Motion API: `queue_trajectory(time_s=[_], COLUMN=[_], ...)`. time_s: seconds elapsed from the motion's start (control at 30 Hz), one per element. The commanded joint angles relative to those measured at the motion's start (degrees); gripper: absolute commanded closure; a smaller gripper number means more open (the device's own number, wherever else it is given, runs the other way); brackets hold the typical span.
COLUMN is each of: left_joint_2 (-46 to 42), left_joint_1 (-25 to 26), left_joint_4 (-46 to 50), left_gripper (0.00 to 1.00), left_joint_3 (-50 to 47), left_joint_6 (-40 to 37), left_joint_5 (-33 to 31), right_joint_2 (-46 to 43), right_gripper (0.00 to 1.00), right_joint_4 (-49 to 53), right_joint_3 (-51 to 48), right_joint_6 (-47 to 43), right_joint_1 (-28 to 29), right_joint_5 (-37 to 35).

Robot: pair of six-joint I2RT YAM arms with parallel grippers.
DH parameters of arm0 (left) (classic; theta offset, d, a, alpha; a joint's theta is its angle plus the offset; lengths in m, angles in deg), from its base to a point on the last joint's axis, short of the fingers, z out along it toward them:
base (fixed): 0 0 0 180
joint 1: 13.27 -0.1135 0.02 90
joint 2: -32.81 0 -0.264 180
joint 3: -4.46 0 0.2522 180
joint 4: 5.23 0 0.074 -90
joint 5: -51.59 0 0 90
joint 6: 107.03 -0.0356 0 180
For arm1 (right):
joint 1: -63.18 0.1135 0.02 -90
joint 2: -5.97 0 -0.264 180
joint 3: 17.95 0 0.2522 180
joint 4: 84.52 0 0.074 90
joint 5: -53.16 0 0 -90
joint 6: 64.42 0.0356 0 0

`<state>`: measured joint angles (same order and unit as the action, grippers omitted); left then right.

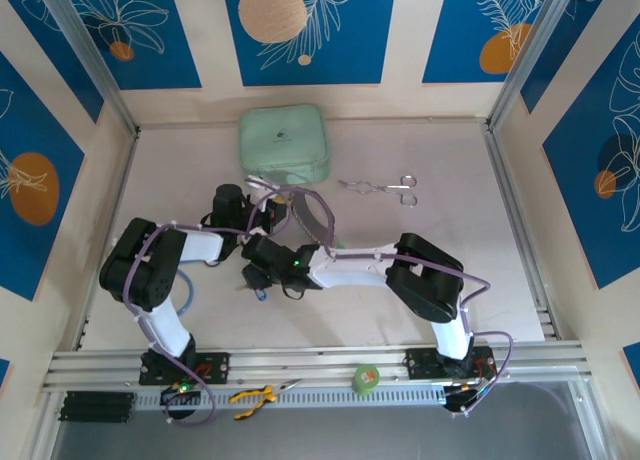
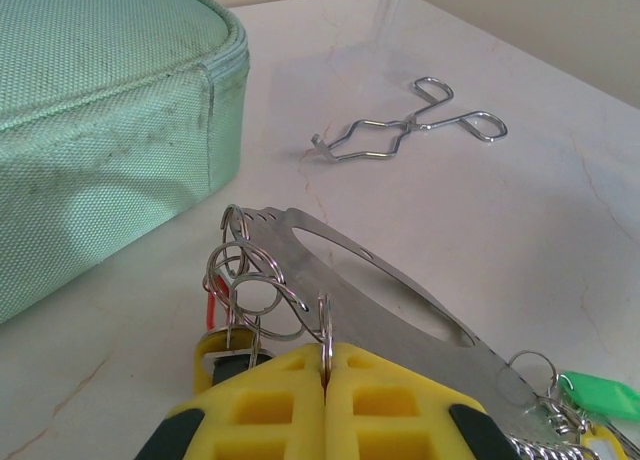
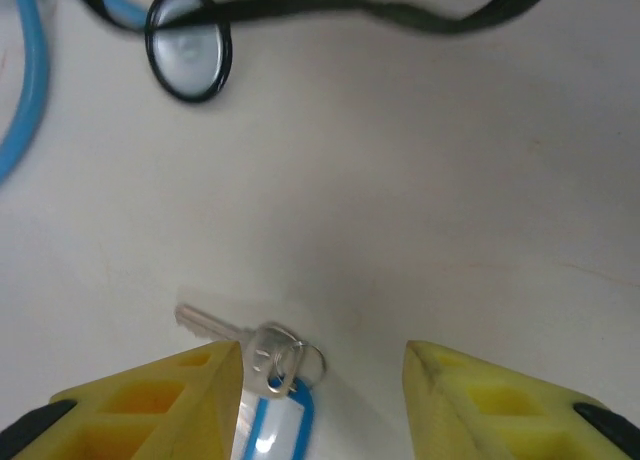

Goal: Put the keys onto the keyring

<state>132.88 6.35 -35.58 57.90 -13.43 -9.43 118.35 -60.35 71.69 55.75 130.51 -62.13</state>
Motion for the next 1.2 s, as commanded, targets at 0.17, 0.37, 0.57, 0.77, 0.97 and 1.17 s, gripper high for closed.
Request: queue_trajectory(time_s=[0.17,0.37,0.57,0.77,0.97,1.17], left_joint_2=[-0.4,-0.4,-0.7,-0.3,-0.1,0.3], left_joint_1=[0.1,0.1,0.1,0.1,0.2,0.7], left_joint_4=[-3.2,-3.0,-2.8,-3.7,-4.0,-3.7], left_gripper=[1.0,1.0,1.0,1.0,1.0,1.0], left_joint_3=[-0.6,-0.4,-0.4,-0.4,-0.2,0.3], left_joint_6=[0.4,0.7,0.7,1.3,1.6,1.8], left_joint_5=[2.1,2.2,2.0,2.2,2.3,2.5], right_joint_2=[5.6,9.4,11.0,10.3,4.3,-2.8], right_gripper=[0.46,0.43,0.45,0.49,0.53,0.56], right_joint_4=[9.2,11.2,16.7,23.5,27.4,30.6], right_joint_3=[5.1,9.1,10.2,10.3,2.5,-6.9], right_joint_6=[5.9,3.1,2.7,1.3,0.9,2.6], right_joint_1=[0.6,0.6,0.6,0.8,0.0,-1.7], right_joint_5=[1.2,2.9,1.8,0.6,-0.4,-2.2])
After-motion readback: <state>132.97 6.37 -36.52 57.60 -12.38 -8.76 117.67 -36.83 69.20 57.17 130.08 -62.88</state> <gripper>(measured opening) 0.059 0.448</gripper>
